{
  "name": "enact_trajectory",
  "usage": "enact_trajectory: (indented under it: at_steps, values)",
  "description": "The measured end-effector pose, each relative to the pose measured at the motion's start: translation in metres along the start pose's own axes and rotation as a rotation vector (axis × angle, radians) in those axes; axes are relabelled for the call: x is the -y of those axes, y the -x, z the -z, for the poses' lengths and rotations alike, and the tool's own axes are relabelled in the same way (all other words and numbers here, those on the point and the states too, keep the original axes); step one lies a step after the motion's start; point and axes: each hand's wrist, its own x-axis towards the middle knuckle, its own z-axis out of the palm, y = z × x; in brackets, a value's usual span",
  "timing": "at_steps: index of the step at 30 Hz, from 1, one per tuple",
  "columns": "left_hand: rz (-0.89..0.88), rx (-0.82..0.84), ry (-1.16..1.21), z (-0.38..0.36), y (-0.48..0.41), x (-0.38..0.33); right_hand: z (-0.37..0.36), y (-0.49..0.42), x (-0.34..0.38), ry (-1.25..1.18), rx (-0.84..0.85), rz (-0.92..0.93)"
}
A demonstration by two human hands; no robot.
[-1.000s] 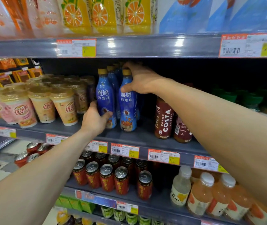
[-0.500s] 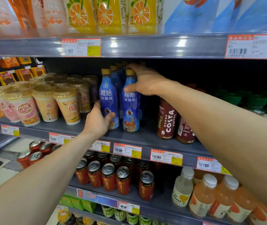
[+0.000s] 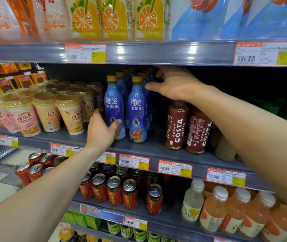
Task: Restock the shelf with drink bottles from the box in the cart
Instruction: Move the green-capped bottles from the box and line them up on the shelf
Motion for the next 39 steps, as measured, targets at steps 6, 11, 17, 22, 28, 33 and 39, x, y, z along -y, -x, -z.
enact_trajectory:
  at_steps: [6, 11, 17, 22, 28, 33, 39]
  values:
    - [-0.249, -0.156, 0.024, -0.015, 0.038, -0.033, 0.030, 0.031, -0.031, 0.128, 0.112, -0.051]
    - [-0.408, 0.121, 0.019, -0.057, 0.077, -0.055, 0.029, 0.040, -0.040, 0.240, 0.246, -0.052]
    - [-0.279, 0.348, 0.042, -0.094, 0.086, -0.078, 0.024, 0.039, -0.042, 0.168, 0.216, -0.049]
    - [-0.172, 0.345, 0.063, -0.104, 0.083, -0.081, 0.022, 0.039, -0.043, 0.125, 0.219, -0.053]
    - [-0.179, 0.341, 0.080, -0.108, 0.085, -0.081, 0.037, 0.055, -0.048, 0.129, 0.202, -0.101]
    - [-0.195, 0.338, 0.101, -0.108, 0.086, -0.078, 0.053, 0.080, -0.064, 0.341, 0.329, -0.212]
    - [-0.200, 0.337, 0.102, -0.106, 0.088, -0.080, 0.046, 0.082, -0.073, 0.302, 0.314, -0.167]
